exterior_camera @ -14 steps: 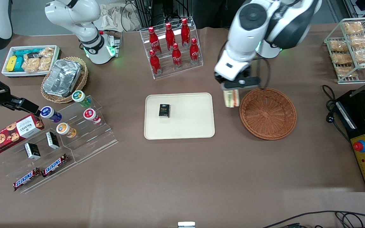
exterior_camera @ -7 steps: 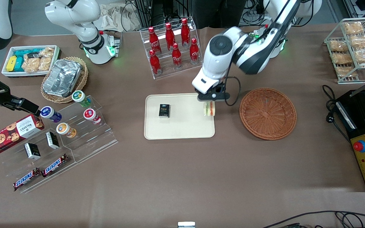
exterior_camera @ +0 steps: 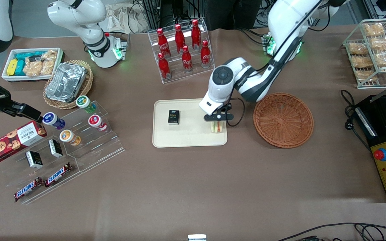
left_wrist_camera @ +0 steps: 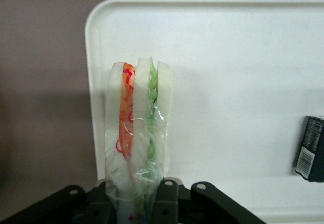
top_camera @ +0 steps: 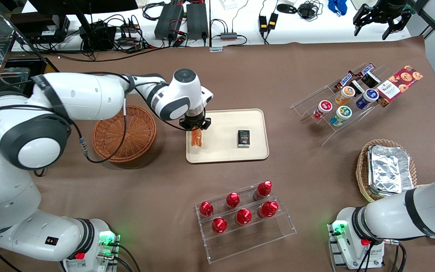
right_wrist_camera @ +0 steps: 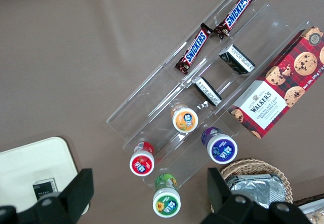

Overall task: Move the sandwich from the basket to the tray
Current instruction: 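Lower the sandwich onto the white tray beside the dark box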

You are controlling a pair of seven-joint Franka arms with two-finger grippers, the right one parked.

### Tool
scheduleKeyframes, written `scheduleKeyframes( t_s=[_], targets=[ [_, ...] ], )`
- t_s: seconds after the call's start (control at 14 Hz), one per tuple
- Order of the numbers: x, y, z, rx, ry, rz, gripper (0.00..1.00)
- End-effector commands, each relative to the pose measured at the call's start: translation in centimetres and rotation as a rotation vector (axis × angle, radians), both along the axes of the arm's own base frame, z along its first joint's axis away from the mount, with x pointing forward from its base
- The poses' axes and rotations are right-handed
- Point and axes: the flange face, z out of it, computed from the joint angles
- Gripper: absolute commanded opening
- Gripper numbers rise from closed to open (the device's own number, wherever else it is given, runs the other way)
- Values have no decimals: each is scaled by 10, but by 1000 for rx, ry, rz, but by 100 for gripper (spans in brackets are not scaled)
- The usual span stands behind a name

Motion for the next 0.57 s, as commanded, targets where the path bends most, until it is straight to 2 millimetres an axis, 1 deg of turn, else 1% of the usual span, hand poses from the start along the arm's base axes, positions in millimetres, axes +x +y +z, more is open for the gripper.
scheduleKeyframes(
  t_s=[0.0,0.14,0.21,0.29,0.36,0.43,0.5],
  targets=[
    [1,-8,-8,4,-22,-4,0],
    [0,-8,-16,5,-25,-12,0],
    [0,-9,-16,5,-25,-12,0],
    [-1,-11,-16,5,-25,-15,18],
    [-1,-11,-16,4,-27,-21,90],
    [-2,-11,-16,9,-36,-37,100],
    [-1,-11,-16,20,-54,-55,100]
  ],
)
